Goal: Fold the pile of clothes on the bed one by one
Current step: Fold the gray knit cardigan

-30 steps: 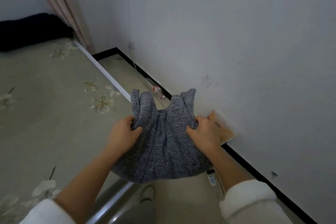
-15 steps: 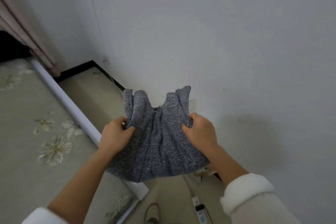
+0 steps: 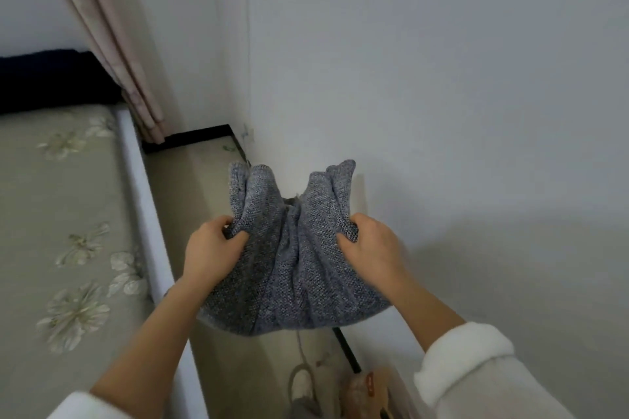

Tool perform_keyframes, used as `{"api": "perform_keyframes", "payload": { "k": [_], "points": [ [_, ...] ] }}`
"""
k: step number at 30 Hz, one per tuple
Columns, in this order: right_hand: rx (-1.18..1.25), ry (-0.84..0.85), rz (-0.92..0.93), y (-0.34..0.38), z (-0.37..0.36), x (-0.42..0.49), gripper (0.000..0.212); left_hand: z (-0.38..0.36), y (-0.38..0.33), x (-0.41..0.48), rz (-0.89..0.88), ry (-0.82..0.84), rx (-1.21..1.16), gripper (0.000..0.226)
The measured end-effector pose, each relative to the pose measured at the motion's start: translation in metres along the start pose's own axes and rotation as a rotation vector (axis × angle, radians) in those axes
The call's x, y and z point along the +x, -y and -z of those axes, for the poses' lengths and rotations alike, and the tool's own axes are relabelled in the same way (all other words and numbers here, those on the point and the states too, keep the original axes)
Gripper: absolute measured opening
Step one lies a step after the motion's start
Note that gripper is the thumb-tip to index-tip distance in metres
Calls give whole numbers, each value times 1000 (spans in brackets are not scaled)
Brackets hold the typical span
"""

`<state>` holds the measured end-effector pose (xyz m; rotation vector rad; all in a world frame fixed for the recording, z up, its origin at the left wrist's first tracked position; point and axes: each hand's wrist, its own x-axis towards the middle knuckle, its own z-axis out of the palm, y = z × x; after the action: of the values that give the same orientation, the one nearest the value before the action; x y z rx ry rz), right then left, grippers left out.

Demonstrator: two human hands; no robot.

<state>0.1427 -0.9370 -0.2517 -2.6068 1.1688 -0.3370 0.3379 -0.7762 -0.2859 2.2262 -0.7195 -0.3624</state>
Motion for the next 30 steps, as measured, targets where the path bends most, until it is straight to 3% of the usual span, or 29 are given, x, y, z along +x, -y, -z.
{"api": "perform_keyframes", "payload": {
  "k": [6,13,18,30],
  "points": [
    [38,145,172,8,4,100,29,3,-6,52,135,-114,-10,33],
    [123,215,370,67,-44,202,23,37,22,111,320,-257,20,31],
    [158,263,469,137,-89,285,23,82,56,180,380,-331,36,12],
    [207,334,557,342,-170,486,23,218,137,386,415,-458,41,14]
  ]
}}
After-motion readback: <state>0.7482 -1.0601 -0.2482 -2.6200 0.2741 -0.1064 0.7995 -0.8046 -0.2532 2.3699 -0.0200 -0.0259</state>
